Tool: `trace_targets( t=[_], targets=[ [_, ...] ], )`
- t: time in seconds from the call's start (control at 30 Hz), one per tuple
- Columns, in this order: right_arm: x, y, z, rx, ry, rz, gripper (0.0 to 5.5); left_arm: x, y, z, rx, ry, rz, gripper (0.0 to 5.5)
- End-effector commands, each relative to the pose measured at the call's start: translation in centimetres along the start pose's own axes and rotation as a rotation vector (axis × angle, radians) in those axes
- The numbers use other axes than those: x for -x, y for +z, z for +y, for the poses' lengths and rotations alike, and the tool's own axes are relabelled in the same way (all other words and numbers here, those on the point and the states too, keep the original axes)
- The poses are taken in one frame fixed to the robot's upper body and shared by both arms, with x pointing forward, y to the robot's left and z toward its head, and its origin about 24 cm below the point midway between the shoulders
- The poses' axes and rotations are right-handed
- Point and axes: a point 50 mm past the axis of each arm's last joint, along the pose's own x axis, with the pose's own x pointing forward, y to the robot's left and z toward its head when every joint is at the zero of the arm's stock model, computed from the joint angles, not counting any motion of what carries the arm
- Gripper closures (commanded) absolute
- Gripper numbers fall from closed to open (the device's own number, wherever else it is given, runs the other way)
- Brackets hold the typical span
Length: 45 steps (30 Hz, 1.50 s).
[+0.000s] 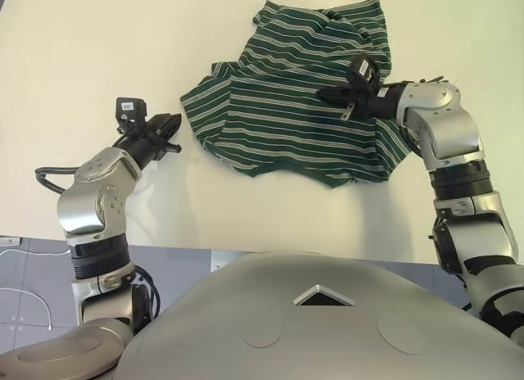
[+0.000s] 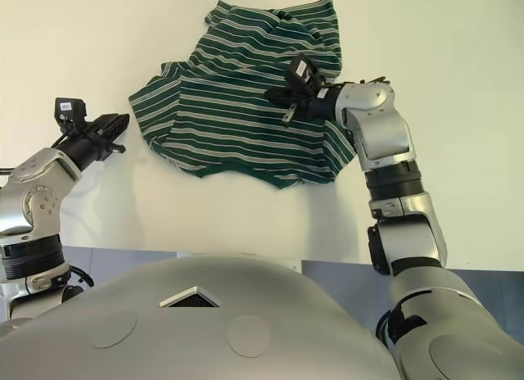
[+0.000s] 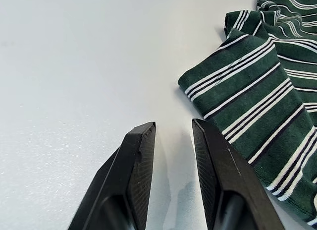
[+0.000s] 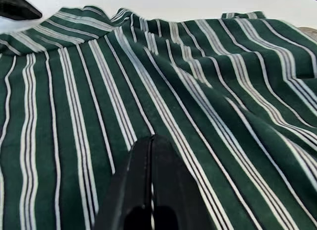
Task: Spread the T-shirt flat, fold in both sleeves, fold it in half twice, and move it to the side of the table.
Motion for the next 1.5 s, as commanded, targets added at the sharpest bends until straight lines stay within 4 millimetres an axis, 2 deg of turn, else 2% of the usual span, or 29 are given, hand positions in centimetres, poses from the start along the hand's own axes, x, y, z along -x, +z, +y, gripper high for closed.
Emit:
trace_targets(
  t=[0.03,0.27,0.63,1.03,1.23,1.33,1.37,1.5],
  targets=[
    [0.1,-0.1,0.0,0.041,-0.002,0.027,5.5,-0.5,-1.5,-0.4,0.058,-0.028,0.079,4.15],
    [-0.4,0.1,0.3,0.078,0.019,0.036,5.5,-0.6,-2.1,-0.7,0.081,-0.026,0.094,4.15],
    [-0.5,0.0,0.0,0.077,-0.016,0.037,5.5,-0.5,-1.7,-1.0,0.083,-0.029,0.086,4.15],
    [-0.5,0.0,0.2,0.092,0.0,0.043,5.5,0.5,0.3,-0.3,0.097,-0.022,0.033,4.15],
    [0.0,-0.8,0.6,0.083,-0.013,0.065,5.5,0.1,0.1,-0.9,0.085,-0.056,0.067,4.15],
    [0.2,-0.9,0.7,0.09,-0.01,0.076,5.5,-0.1,-0.3,-1.0,0.089,-0.048,0.076,3.62],
    [0.3,-0.9,0.6,0.092,-0.011,0.077,5.5,-0.2,-0.3,-0.9,0.093,-0.043,0.073,3.62],
    [0.0,-0.9,0.9,0.106,0.013,0.09,5.5,-2.4,0.1,-1.1,0.135,-0.076,0.069,3.62]
  ],
)
